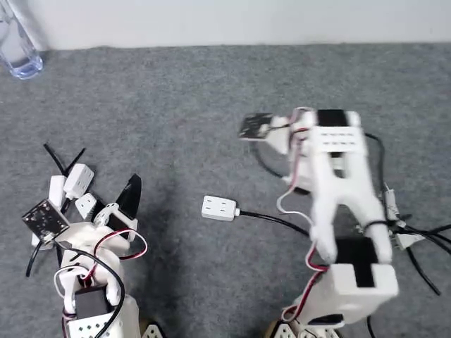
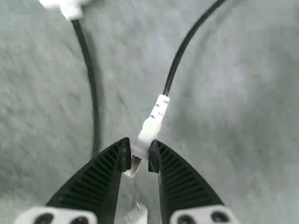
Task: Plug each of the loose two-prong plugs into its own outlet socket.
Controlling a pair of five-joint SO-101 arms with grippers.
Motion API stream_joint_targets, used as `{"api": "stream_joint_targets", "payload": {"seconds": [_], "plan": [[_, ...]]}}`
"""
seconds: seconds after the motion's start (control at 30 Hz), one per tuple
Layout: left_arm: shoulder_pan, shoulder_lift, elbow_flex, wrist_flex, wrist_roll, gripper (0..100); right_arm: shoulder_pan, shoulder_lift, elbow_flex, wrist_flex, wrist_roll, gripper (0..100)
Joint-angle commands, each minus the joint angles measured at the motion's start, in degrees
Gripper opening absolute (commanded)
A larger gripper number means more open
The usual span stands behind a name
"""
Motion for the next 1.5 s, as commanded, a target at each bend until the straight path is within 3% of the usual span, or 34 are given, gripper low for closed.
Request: {"api": "stream_joint_targets", "payload": {"seconds": [0.0,0.27,0.47,0.63,0.8,1.03,1.2,1.47], "plan": [[0.5,-0.8,-0.4,0.3,-0.4,35,5.1,-5.1,-4.0,0.3,1.1,0.9],[0.5,-0.8,-0.4,0.4,-0.4,35,3.6,-5.1,1.6,-0.4,-8.9,0.9],[0.5,-0.8,-0.4,0.4,-0.4,35,-1.5,-4.8,8.1,-10.2,-9.1,0.9],[0.5,-0.8,-0.4,0.4,-0.4,35,6.6,-2.9,7.7,-21.2,-9.0,0.9],[0.5,-0.8,-0.4,0.3,-0.4,35,16.4,4.1,7.7,-26.9,-0.8,9.6],[0.5,-0.8,-0.4,0.3,-0.4,35,20.2,15.5,7.5,-36.1,5.6,9.0],[0.5,-0.8,-0.4,0.3,-0.4,35,19.9,19.0,7.7,-34.7,6.0,9.0],[0.5,-0.8,-0.4,0.2,-0.4,35,13.8,15.7,7.4,-18.8,9.2,9.0]]}}
